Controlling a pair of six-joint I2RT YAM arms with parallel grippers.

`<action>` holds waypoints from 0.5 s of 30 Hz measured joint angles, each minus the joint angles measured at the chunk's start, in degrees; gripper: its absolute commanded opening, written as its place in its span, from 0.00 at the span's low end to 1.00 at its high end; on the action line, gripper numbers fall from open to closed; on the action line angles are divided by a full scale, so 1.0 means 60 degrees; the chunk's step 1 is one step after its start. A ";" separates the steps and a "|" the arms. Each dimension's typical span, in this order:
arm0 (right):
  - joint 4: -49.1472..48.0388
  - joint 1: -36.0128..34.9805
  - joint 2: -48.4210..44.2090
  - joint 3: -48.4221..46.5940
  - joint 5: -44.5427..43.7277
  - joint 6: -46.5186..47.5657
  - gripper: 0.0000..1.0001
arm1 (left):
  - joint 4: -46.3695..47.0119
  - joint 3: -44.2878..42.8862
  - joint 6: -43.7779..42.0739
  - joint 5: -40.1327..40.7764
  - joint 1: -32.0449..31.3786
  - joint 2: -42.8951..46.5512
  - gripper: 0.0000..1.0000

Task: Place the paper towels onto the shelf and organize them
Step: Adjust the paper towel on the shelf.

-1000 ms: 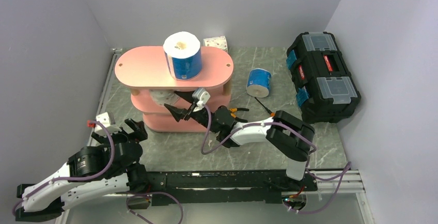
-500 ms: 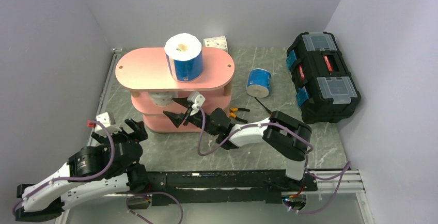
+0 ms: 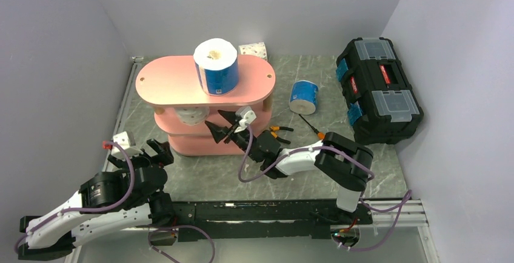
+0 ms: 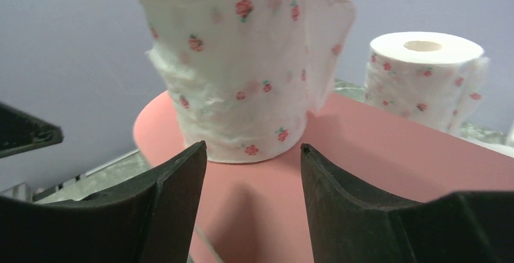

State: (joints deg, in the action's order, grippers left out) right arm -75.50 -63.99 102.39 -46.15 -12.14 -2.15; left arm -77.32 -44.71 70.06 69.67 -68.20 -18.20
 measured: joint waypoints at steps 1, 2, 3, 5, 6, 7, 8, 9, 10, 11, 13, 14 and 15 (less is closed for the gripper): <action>-0.0033 0.0000 0.0000 0.0000 -0.0186 -0.0040 0.56 | 0.0007 0.0000 -0.0004 0.0004 0.0000 0.0000 0.99; -0.0058 0.0004 0.0000 0.0000 -0.0372 -0.0073 0.54 | 0.0015 0.0004 -0.0004 0.0000 0.0000 0.0000 0.99; -0.0098 0.0011 0.0007 0.0000 -0.0634 -0.0102 0.52 | 0.0018 0.0004 -0.0004 0.0000 0.0000 0.0000 1.00; -0.0237 0.0047 0.0044 -0.0004 -0.1206 -0.0178 0.48 | 0.0022 0.0004 -0.0004 0.0000 0.0000 0.0000 0.99; -0.0328 0.0073 0.0069 -0.0011 -0.1504 -0.0208 0.47 | 0.0022 0.0004 -0.0004 0.0000 0.0000 0.0000 0.99; -0.0444 0.0102 0.0098 -0.0011 -0.1792 -0.0251 0.46 | 0.0018 0.0004 0.0000 0.0000 0.0000 0.0000 0.99; -0.0535 0.0124 0.0120 -0.0011 -0.2018 -0.0266 0.45 | 0.0022 0.0004 0.0000 0.0004 0.0000 0.0000 0.99; -0.0630 0.0160 0.0135 -0.0011 -0.2299 -0.0321 0.45 | 0.0018 0.0004 0.0000 0.0000 0.0000 0.0000 0.99; -0.0688 0.0182 0.0142 -0.0011 -0.2477 -0.0331 0.44 | 0.0018 0.0004 0.0000 0.0000 0.0000 0.0000 1.00; -0.0750 0.0211 0.0153 -0.0011 -0.2696 -0.0346 0.44 | 0.0018 0.0004 0.0000 0.0000 0.0000 0.0000 0.99; -0.0831 0.0233 0.0178 -0.0029 -0.2998 -0.0379 0.44 | 0.0022 0.0004 -0.0004 0.0000 0.0000 0.0000 0.99; -0.0841 0.0229 0.0193 -0.0058 -0.3177 -0.0401 0.44 | 0.0029 0.0004 -0.0018 0.0000 0.0000 0.0000 0.99; -0.0845 0.0226 0.0222 -0.0109 -0.3333 -0.0415 0.44 | 0.0036 0.0004 -0.0040 0.0004 0.0000 0.0000 0.99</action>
State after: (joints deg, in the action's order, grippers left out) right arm -80.58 -62.63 103.72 -46.81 -32.14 -4.64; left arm -77.10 -44.69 69.82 69.69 -68.20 -18.20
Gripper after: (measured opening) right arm 0.441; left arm 0.995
